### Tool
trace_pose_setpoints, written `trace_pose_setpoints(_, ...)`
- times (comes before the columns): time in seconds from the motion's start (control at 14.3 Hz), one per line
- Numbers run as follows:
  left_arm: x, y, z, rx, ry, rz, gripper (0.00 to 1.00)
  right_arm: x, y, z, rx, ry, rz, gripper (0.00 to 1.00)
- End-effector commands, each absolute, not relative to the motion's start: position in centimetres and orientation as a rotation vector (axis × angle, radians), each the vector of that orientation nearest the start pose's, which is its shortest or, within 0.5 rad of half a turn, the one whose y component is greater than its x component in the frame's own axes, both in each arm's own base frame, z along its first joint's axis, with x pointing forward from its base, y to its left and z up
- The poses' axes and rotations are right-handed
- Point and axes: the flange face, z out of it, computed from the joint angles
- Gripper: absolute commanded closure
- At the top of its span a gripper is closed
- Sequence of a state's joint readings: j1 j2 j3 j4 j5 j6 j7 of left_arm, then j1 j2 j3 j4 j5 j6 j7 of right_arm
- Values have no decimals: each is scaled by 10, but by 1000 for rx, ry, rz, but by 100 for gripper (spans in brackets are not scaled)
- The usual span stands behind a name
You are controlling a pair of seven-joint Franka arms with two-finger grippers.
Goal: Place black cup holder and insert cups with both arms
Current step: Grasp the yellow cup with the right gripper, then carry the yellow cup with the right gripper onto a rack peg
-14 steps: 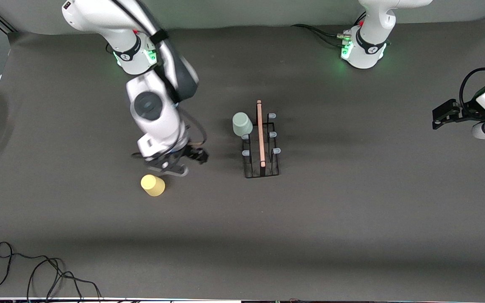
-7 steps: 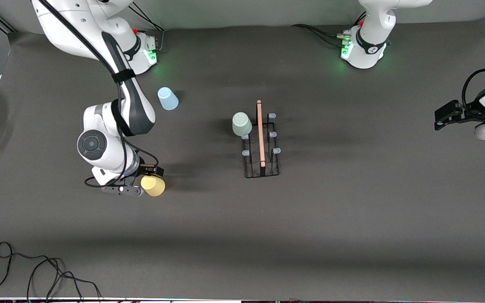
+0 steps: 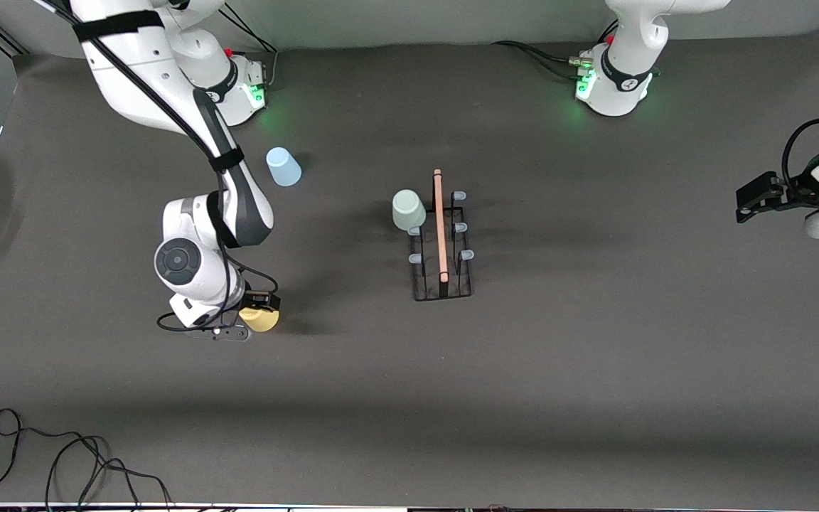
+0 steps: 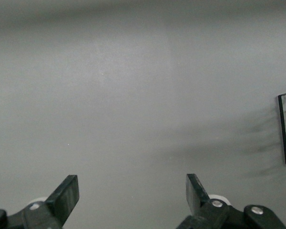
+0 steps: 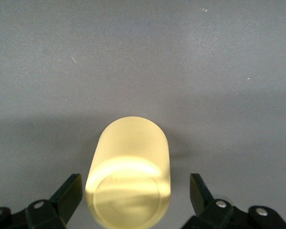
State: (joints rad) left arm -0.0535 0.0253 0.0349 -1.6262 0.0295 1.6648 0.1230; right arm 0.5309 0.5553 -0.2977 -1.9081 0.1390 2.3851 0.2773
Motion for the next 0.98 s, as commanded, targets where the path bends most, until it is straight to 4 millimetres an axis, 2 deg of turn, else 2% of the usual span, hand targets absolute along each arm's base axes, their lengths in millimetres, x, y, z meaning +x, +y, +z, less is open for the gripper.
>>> trace_pose_setpoints(0.0,589,7,575,-3090,196,-33,0,606,155,209,-3163,145,33,88)
trace_pose_setpoints(0.07,592,14,573,-3092,180,-50,0,605,156,213,-3148,157,35,100)
trace_pose_setpoints(0.14,593,14,571,-3094,179,-45,0,605,155,219,-3141,164,40,100)
trace_pose_setpoints(0.28,594,11,567,-3086,204,-28,0,604,165,243,-3094,213,82,100)
trace_pose_setpoints(0.42,594,12,570,-3085,179,-47,0,604,183,283,-3030,278,130,100)
trace_pose_setpoints(0.56,593,9,574,-3069,175,-41,0,602,227,321,-3006,379,169,100)
trace_pose_setpoints(0.7,594,0,578,-3085,194,-57,0,601,285,354,-2976,479,116,100)
trace_pose_setpoints(0.84,591,-18,582,-3113,225,-63,0,596,336,372,-2943,568,69,100)
trace_pose_setpoints(0.91,590,-20,584,-3115,232,-71,0,597,351,380,-2920,623,49,100)
